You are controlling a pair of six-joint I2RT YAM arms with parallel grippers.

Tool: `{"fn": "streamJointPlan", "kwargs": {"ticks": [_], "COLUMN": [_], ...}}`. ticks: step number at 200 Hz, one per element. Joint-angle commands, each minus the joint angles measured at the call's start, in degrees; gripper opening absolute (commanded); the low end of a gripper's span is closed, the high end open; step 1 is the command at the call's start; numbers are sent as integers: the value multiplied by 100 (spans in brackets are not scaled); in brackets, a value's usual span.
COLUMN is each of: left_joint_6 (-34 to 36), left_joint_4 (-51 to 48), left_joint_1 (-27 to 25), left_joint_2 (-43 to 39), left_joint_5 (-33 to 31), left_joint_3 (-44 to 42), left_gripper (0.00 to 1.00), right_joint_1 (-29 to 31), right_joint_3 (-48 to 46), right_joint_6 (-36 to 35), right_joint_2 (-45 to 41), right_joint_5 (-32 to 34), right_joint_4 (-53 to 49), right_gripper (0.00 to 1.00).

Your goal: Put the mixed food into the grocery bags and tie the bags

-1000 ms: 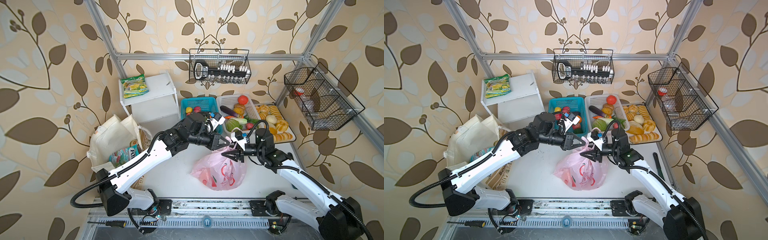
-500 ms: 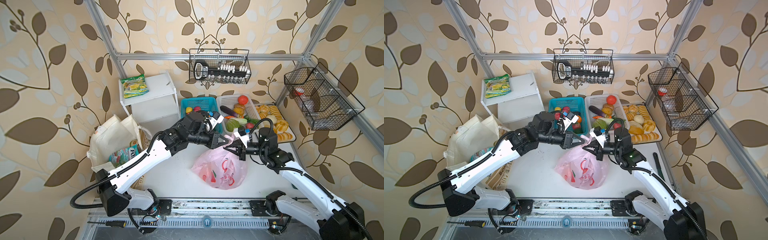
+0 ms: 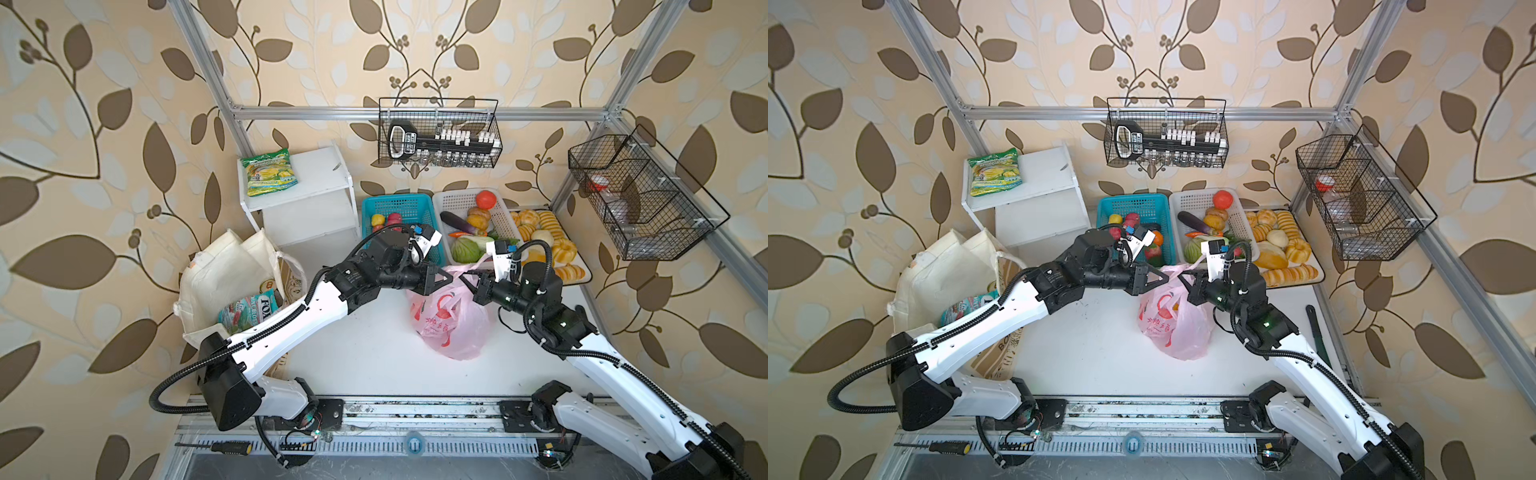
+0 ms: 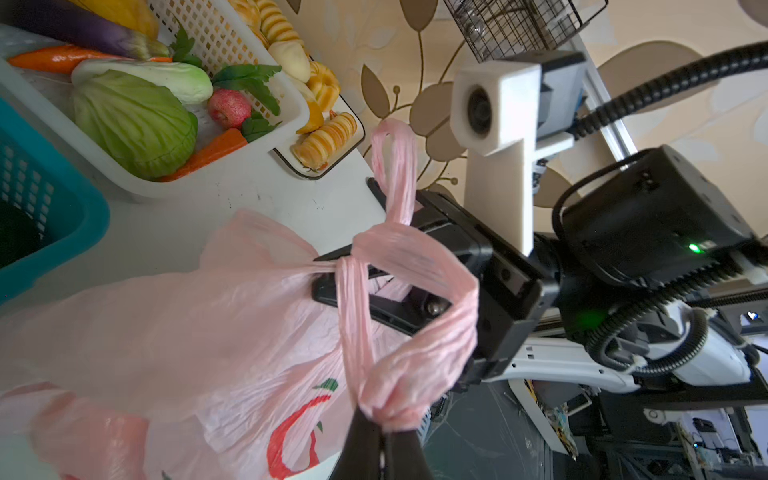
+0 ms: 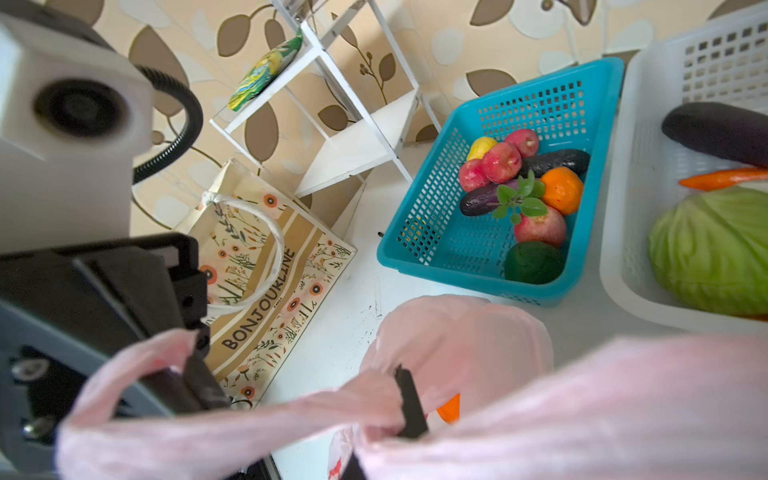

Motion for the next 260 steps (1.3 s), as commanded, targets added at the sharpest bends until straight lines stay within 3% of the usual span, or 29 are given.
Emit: {"fn": "streamJointPlan", "kwargs": {"ticks": [1, 16, 25, 37, 49, 82, 100, 115, 141, 171, 197, 234, 260], "left_joint_6": [-472, -551, -538, -439, -193, 747, 940, 1137, 1919, 1945, 1294, 756, 497], "left_joint_4": [438, 683, 649, 570, 299, -954, -952, -1043, -1944, -2677, -3394, -2861, -2583], "left_joint_1": [-71, -132, -156, -161, -161, -81, 236, 570, 618, 621, 612, 593, 590], "left_joint_2": [-104, -131, -161, -275, -468, -922, -1009, -720, 98, 966, 1678, 1800, 1892], "left_joint_5": [238, 186, 139, 98, -235, -1315, -985, 49, 990, 1200, 1230, 758, 766], "left_joint_3": [-494, -751, -837, -904, -781, -32, 150, 615, 1870, 2985, 3848, 3852, 3855], "left_gripper": [0, 0, 22, 34, 55, 85, 96, 99, 99, 99, 99, 98, 85], "right_joint_1": [-282, -391, -405, -371, -292, -126, -114, -115, -101, -103, -93, -91, -89], "right_joint_3": [-76, -92, -124, -192, -234, -230, -272, -346, -355, -340, -331, -340, -331], "right_joint_6": [310, 159, -76, -458, -824, -1618, -1837, -2061, -2531, -2620, -2645, -2670, -2734], "right_joint_2": [-1, -5, -47, -145, -204, -252, -303, -324, -358, -373, -366, -352, -369], "right_joint_5": [832, 716, 603, 437, 384, 363, 215, 63, -268, -309, -265, -275, -303], "right_joint_4": [-377, -533, -508, -426, -398, -424, -254, -62, -20, 39, 32, 62, 29], "right_gripper": [1, 2, 2, 0, 0, 0, 0, 0, 1, 1, 1, 0, 0]}}
